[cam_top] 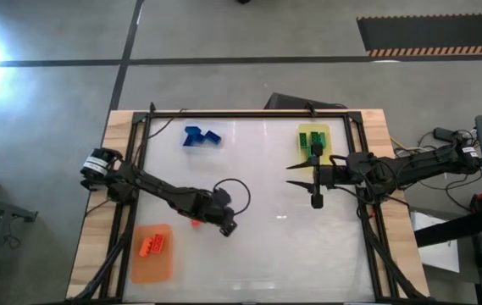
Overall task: Sort & place blocks by color
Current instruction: Put the orange game piece into the orange bin
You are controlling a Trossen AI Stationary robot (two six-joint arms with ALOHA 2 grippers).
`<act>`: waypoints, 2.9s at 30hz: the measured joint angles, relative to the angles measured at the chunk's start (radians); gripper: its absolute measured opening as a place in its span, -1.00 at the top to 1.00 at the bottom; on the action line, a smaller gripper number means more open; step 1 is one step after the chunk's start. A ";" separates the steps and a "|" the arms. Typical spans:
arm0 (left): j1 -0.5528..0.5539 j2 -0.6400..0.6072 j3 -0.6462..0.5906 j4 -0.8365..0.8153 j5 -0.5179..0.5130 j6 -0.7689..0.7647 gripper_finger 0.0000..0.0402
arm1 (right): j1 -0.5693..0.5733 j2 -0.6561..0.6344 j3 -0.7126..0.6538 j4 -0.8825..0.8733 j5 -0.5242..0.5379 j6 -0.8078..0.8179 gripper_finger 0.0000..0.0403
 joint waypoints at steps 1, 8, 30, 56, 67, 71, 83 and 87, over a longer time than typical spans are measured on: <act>-0.002 -0.001 0.000 0.046 0.001 0.030 0.97 | 0.000 0.000 0.000 -0.001 0.000 0.000 0.17; -0.004 -0.007 0.014 0.089 0.039 0.052 0.97 | 0.000 0.000 0.000 -0.004 0.000 -0.001 0.17; -0.006 -0.008 0.013 0.085 0.094 0.060 0.97 | 0.000 0.000 0.000 -0.004 0.000 0.000 0.17; -0.006 -0.010 0.013 0.065 0.241 0.448 0.97 | 0.000 0.000 0.000 -0.004 0.000 0.000 0.17; 0.005 -0.010 -0.005 -0.153 0.235 0.680 0.69 | 0.000 0.000 -0.001 -0.004 0.000 0.000 0.17; 0.010 -0.011 -0.004 -0.162 0.187 0.729 0.46 | 0.000 0.000 -0.001 -0.005 0.000 0.000 0.17; 0.020 -0.019 -0.025 -0.139 -0.001 0.790 0.01 | 0.000 0.000 -0.002 -0.011 0.000 0.000 0.17; 0.029 -0.020 -0.042 -0.112 -0.001 0.784 -0.02 | 0.000 0.000 -0.002 -0.012 0.000 0.000 0.17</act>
